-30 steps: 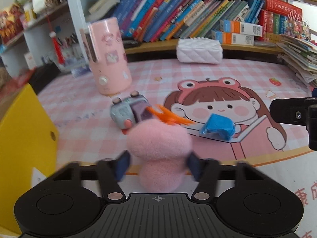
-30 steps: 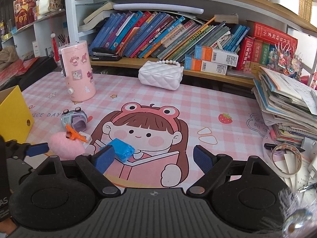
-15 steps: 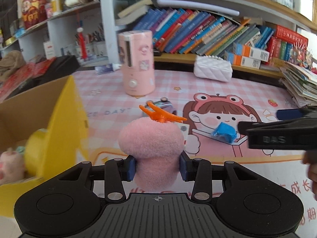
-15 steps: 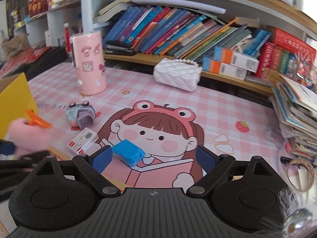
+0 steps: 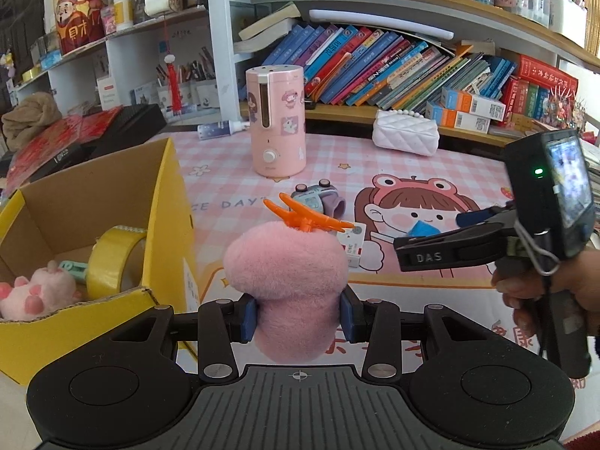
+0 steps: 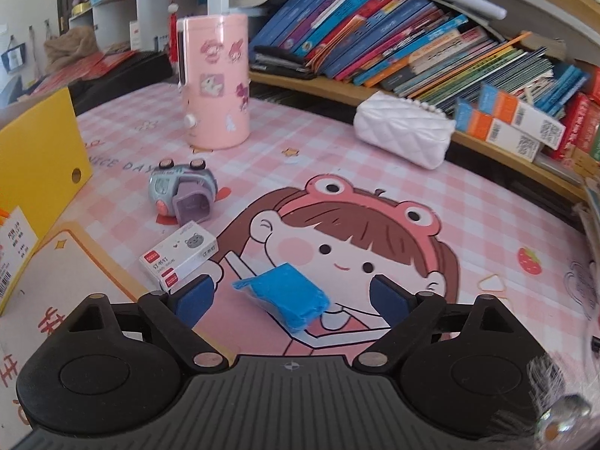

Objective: Organize objects
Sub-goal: 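Lift the pom-pom toy with the left gripper while the right gripper grasps the blue block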

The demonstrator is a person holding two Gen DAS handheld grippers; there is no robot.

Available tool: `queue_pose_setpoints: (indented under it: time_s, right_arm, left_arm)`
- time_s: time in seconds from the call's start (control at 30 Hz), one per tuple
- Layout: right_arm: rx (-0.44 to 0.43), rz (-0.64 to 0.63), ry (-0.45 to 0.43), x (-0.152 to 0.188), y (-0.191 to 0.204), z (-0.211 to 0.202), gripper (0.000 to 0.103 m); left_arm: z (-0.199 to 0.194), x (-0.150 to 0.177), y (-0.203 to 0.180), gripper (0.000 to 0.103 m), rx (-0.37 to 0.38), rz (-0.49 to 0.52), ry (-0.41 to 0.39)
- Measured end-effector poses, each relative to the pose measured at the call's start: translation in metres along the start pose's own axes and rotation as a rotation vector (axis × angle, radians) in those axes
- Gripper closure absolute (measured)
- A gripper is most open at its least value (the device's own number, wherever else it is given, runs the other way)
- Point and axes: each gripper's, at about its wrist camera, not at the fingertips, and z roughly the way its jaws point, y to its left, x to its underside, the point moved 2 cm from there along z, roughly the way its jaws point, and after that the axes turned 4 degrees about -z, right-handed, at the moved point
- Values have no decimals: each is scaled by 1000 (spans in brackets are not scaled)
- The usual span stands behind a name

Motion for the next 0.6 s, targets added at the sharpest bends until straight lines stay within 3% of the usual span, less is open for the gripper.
queue_pose_setpoints:
  time_s: [0.13, 0.23, 0.3, 0.6]
  right_arm:
    - [-1, 19, 23, 4, 1, 10, 26]
    - [-16, 18, 23, 6, 1, 13, 44]
    - [-38, 11, 20, 6, 2, 11, 72]
    - [-43, 74, 0, 6, 5, -25, 74]
  left_arm:
    - [0, 0, 0, 63, 5, 2, 5]
    - [-1, 1, -2, 63, 18, 11, 3]
    - [-2, 1, -3, 63, 23, 15, 2]
    - [-11, 5, -1, 63, 48, 2, -22]
